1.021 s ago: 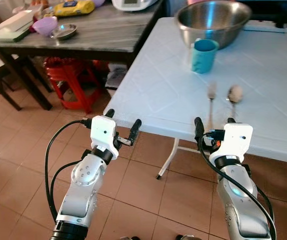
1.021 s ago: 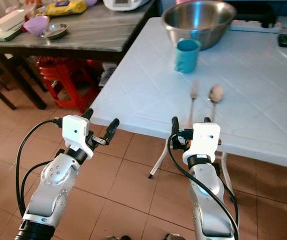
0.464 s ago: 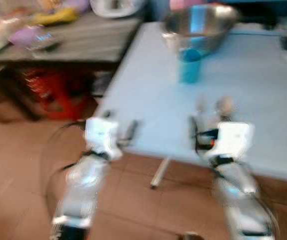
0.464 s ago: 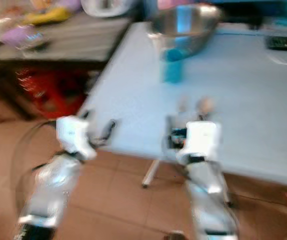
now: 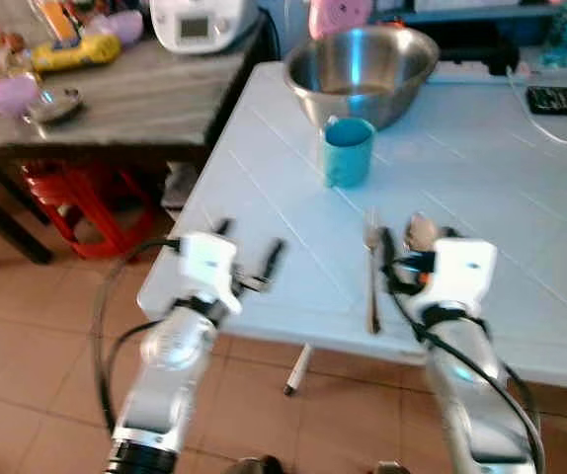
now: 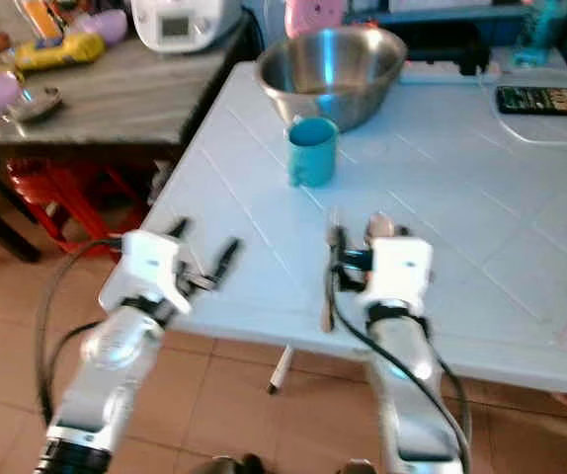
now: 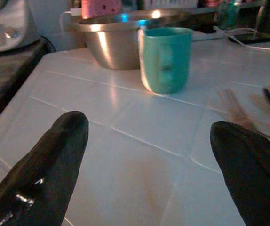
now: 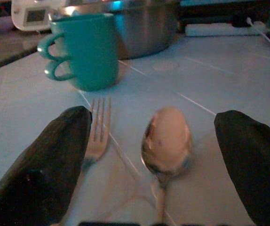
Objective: Setting the table
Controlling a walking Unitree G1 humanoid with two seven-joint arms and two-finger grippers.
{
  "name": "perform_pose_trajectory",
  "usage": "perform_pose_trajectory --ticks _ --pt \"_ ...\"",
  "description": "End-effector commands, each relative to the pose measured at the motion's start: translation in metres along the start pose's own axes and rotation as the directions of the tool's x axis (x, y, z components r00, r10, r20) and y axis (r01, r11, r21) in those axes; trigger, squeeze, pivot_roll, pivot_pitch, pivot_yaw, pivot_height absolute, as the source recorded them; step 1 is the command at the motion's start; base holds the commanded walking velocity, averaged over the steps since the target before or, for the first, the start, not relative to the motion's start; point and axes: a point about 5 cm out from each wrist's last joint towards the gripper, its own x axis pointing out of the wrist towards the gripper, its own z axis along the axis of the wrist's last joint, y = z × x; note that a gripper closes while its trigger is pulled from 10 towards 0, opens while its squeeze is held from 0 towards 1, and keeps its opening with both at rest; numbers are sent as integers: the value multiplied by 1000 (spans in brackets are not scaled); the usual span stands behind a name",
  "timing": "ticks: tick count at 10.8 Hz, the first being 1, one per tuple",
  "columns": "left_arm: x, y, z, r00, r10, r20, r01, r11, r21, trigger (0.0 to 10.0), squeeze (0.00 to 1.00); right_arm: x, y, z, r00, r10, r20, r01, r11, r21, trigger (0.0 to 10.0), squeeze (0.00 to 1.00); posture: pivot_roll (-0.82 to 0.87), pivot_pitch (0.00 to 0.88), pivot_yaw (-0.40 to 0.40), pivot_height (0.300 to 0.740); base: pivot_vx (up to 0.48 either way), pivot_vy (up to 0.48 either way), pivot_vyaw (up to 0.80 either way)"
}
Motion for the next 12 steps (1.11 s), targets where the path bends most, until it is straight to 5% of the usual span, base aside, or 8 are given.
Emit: perform_pose_trajectory --ticks 1,5,8,12 --pt "-6 9 -2 1000 26 -16 -26 1000 11 10000 0 -1 9 0 1000 30 0 -30 999 21 10000 0 -118 130 145 740 0 0 0" --pt "-29 13 -14 987 -126 -100 130 991 40 10000 0 2 16 3 1000 10 -29 -8 996 86 10000 0 -116 150 146 740 0 0 0" --pt "-37 17 -21 979 -150 -136 157 986 50 10000 0 6 16 0 996 -24 -80 38 983 181 10000 0 -116 153 150 740 0 0 0" --pt "-38 12 -23 978 -164 -130 171 985 40 10000 0 26 41 18 993 27 -114 2 969 246 10000 0 -114 153 132 740 0 0 0"
